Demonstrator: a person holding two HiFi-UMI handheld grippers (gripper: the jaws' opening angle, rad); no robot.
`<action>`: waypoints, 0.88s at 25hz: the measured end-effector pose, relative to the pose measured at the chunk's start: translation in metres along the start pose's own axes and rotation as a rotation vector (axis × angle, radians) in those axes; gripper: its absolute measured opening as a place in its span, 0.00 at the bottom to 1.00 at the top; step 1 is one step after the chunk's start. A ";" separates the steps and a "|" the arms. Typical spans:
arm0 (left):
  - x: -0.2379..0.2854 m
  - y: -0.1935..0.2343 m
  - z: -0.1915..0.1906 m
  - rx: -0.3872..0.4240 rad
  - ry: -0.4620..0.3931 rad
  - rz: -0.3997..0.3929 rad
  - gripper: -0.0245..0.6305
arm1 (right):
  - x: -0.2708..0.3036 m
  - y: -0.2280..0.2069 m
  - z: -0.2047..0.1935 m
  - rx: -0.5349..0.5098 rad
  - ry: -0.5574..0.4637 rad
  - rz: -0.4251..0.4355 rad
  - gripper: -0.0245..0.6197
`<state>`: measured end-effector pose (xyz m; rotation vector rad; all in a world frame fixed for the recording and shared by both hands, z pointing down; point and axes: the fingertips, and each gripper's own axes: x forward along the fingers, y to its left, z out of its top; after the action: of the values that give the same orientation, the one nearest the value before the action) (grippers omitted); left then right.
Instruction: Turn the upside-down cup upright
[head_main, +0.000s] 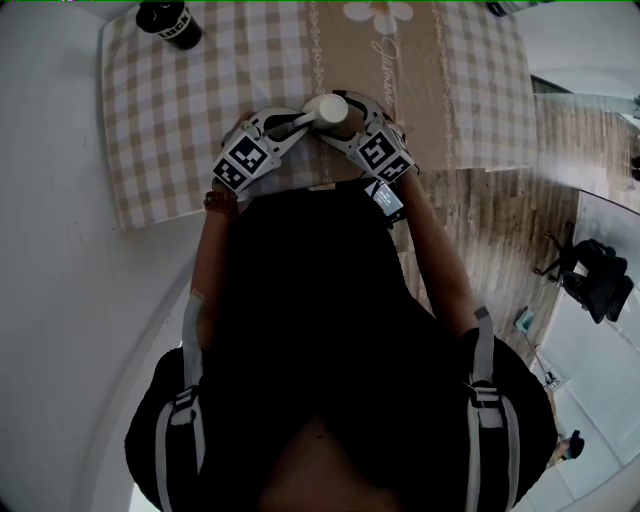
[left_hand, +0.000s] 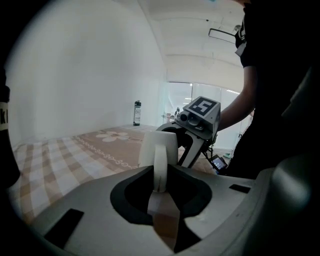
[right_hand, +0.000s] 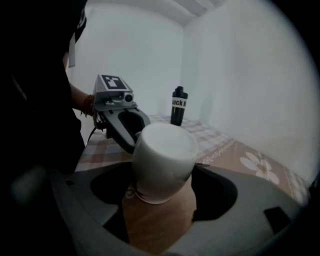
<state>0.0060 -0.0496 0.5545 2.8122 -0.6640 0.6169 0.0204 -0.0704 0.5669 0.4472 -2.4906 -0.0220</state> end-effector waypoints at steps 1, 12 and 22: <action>0.000 0.000 -0.002 -0.001 0.008 0.000 0.16 | 0.001 0.001 0.000 -0.014 0.005 0.005 0.64; -0.004 0.001 -0.016 -0.007 0.036 0.026 0.18 | 0.005 0.007 -0.001 -0.048 0.038 -0.001 0.63; -0.044 0.016 0.005 -0.127 -0.157 0.090 0.25 | -0.017 0.011 -0.015 0.076 0.025 -0.009 0.63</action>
<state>-0.0355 -0.0485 0.5319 2.7441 -0.8315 0.3562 0.0385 -0.0529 0.5714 0.4877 -2.4706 0.0743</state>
